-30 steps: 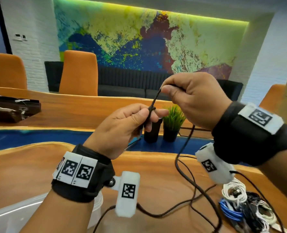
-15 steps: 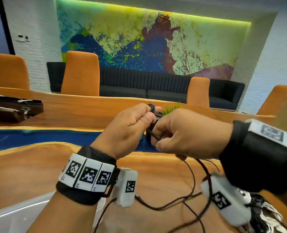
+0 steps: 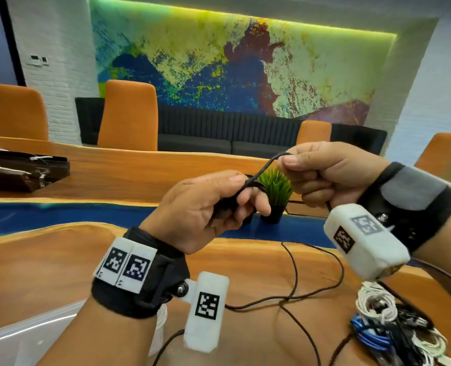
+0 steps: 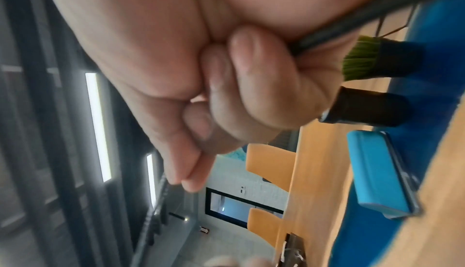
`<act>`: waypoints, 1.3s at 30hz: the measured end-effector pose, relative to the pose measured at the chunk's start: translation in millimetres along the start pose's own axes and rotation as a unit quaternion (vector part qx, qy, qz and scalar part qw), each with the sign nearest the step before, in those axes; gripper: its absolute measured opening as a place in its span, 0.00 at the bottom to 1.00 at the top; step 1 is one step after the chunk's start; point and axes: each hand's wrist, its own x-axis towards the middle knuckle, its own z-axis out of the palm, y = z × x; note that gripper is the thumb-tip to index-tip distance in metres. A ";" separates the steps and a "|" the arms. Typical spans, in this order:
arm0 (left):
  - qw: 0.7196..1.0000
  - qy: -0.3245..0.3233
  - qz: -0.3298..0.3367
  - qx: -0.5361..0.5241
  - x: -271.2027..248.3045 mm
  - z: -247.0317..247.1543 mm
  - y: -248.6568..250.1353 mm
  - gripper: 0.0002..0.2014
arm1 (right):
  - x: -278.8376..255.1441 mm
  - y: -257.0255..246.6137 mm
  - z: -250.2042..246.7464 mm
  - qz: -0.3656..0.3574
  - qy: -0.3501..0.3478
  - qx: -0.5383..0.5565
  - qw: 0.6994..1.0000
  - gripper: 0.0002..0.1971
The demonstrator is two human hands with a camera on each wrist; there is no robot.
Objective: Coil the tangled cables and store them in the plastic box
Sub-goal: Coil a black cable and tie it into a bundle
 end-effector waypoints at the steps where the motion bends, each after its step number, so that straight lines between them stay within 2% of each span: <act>1: 0.999 -0.001 0.011 -0.034 0.5 1.0 1.5 0.14 | 3.3 8.7 1.7 -0.003 0.023 0.022 0.999 0.09; 4: 0.985 0.005 0.055 -0.162 3.6 1.5 5.6 0.14 | 10.6 44.1 19.9 -0.006 0.100 0.019 0.995 0.10; 6: 0.978 0.031 0.077 -0.190 6.5 1.3 4.4 0.14 | 7.8 62.6 42.3 -0.001 0.113 -0.078 0.991 0.15; 7: 0.982 0.052 0.084 -0.160 8.0 0.9 2.2 0.14 | 4.2 67.2 54.6 -0.002 0.100 -0.163 0.982 0.16; 8: 0.988 0.076 0.091 -0.096 8.7 0.8 -0.2 0.14 | 0.2 68.7 65.8 -0.005 0.074 -0.271 0.960 0.16; 9: 0.990 0.099 0.099 0.010 9.4 -0.2 -3.2 0.13 | -3.6 68.1 74.2 -0.014 0.041 -0.391 0.919 0.15; 10: 0.978 0.111 0.105 0.145 9.6 -1.4 -5.6 0.12 | -7.1 64.9 79.6 -0.030 0.009 -0.503 0.864 0.13; 11: 0.950 0.109 0.104 0.274 9.7 -4.0 -7.9 0.11 | -10.8 58.0 82.4 -0.052 -0.011 -0.584 0.810 0.11; 12: 0.918 0.102 0.096 0.370 9.8 -6.7 -9.5 0.11 | -14.5 48.0 82.7 -0.072 -0.017 -0.629 0.774 0.08; 13: 0.898 0.100 0.084 0.419 9.7 -10.7 -11.3 0.11 | -17.6 37.1 79.8 -0.093 -0.014 -0.648 0.756 0.06; 14: 0.897 0.103 0.071 0.424 9.1 -12.8 -11.9 0.12 | -20.0 26.1 75.2 -0.117 -0.004 -0.650 0.751 0.06; 15: 0.909 0.109 0.060 0.398 8.2 -13.3 -12.4 0.13 | -21.1 15.6 68.8 -0.149 0.017 -0.636 0.757 0.06; 18: 0.970 0.114 0.020 0.212 6.8 -2.0 -12.0 0.16 | -16.0 -6.6 44.4 -0.249 0.131 -0.530 0.800 0.06; 20: 0.990 0.112 0.003 0.086 7.2 9.0 -10.0 0.16 | -5.9 -7.9 30.2 -0.279 0.205 -0.450 0.823 0.06; 22: 0.994 0.104 0.008 -0.028 8.5 13.3 -7.5 0.15 | 5.4 5.2 23.6 -0.266 0.251 -0.380 0.850 0.07; 24: 0.987 0.102 0.033 -0.123 10.9 12.0 -5.1 0.14 | 11.2 29.1 26.5 -0.225 0.253 -0.335 0.879 0.08; 25: 0.982 0.108 0.049 -0.145 11.8 10.4 -4.7 0.12 | 10.6 41.6 32.3 -0.190 0.227 -0.320 0.900 0.08; 27: 0.981 0.124 0.085 -0.119 14.0 7.7 -6.8 0.11 | 3.1 59.7 49.7 -0.106 0.137 -0.331 0.928 0.09; 28: 0.983 0.135 0.103 -0.076 14.8 6.3 -8.4 0.11 | -2.2 62.7 59.5 -0.071 0.087 -0.366 0.924 0.09; 29: 0.983 0.145 0.116 -0.007 14.3 4.5 -9.7 0.11 | -6.7 62.2 67.0 -0.046 0.042 -0.424 0.903 0.10; 31: 0.963 0.152 0.119 0.186 12.6 -1.8 -12.7 0.11 | -14.1 52.5 75.4 -0.047 -0.006 -0.568 0.821 0.10; 32: 0.944 0.146 0.111 0.274 11.9 -5.3 -13.6 0.11 | -15.8 45.4 74.9 -0.069 0.000 -0.623 0.779 0.09; 33: 0.927 0.139 0.105 0.334 10.9 -8.7 -14.5 0.12 | -17.1 36.4 72.4 -0.097 0.023 -0.651 0.752 0.07; 34: 0.917 0.135 0.102 0.361 10.2 -10.9 -15.3 0.13 | -17.8 27.2 68.7 -0.125 0.052 -0.658 0.741 0.06; 36: 0.919 0.126 0.092 0.362 9.5 -9.2 -15.9 0.17 | -16.1 11.9 58.3 -0.191 0.104 -0.647 0.731 0.07; 39: 0.956 0.110 0.038 0.270 9.4 2.8 -16.4 0.21 | -6.9 1.4 39.4 -0.294 0.175 -0.628 0.699 0.06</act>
